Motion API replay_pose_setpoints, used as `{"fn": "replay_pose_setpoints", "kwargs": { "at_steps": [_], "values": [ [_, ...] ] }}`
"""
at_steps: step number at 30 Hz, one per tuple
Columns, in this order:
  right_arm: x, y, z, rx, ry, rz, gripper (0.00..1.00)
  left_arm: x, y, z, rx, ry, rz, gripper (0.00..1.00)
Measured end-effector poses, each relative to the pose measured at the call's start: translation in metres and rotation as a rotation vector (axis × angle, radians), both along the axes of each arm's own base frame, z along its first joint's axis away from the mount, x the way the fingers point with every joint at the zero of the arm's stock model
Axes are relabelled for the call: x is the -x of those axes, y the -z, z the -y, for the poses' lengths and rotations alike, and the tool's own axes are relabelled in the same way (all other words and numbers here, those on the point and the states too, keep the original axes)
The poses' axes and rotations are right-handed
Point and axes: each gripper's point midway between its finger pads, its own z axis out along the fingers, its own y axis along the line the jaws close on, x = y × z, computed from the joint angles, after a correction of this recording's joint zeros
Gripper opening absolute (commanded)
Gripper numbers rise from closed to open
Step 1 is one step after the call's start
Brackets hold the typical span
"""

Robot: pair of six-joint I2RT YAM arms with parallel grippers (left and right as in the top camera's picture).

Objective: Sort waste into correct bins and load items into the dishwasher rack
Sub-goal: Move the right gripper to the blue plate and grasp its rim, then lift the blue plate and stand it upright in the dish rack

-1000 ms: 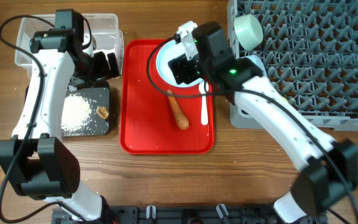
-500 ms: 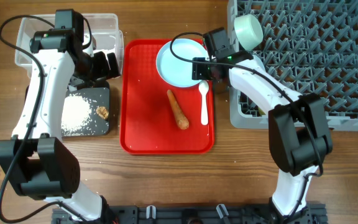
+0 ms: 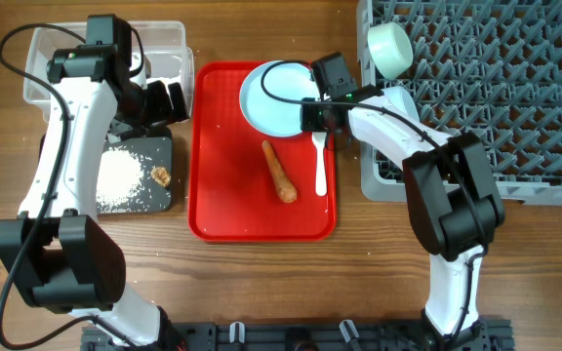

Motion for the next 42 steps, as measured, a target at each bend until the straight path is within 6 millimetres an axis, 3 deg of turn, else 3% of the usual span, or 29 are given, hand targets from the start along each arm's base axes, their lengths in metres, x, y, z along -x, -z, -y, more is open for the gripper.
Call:
{"fn": "replay_pose_setpoints", "kwargs": {
  "at_steps": [7,17,21,25,29,30,31,34,39,42],
  "values": [
    [-0.005,0.004,0.001,0.025,-0.024,0.024,0.07,0.0,0.0,0.0,0.0,0.0,0.0,1.0],
    [-0.008,0.002,0.0,0.026,-0.031,0.034,0.04,0.0,0.0,0.0,0.0,0.0,0.0,1.0],
    [-0.009,-0.011,0.0,0.036,-0.057,0.05,0.04,0.0,0.0,0.0,0.0,0.0,0.0,1.0],
    [-0.018,-0.068,0.008,0.059,-0.05,0.175,0.04,0.0,0.0,0.0,0.0,0.0,0.0,1.0],
    [-0.027,-0.152,0.032,0.124,-0.018,0.376,0.04,0.0,0.0,0.0,0.0,0.0,0.0,1.0],
    [-0.029,-0.181,0.046,0.18,0.006,0.447,0.04,0.0,0.0,0.0,0.0,0.0,0.0,1.0],
    [-0.029,-0.195,0.056,0.226,0.026,0.483,0.04,0.0,0.0,0.0,0.0,0.0,0.0,1.0],
    [-0.027,-0.22,0.084,0.363,0.089,0.546,0.04,0.0,0.0,0.0,0.0,0.0,0.0,1.0],
    [-0.017,-0.286,0.154,0.629,0.265,0.669,0.04,0.0,0.0,0.0,0.0,0.0,0.0,1.0],
    [-0.013,-0.297,0.198,0.755,0.344,0.648,0.04,0.0,0.0,0.0,0.0,0.0,0.0,1.0]
  ]
}}
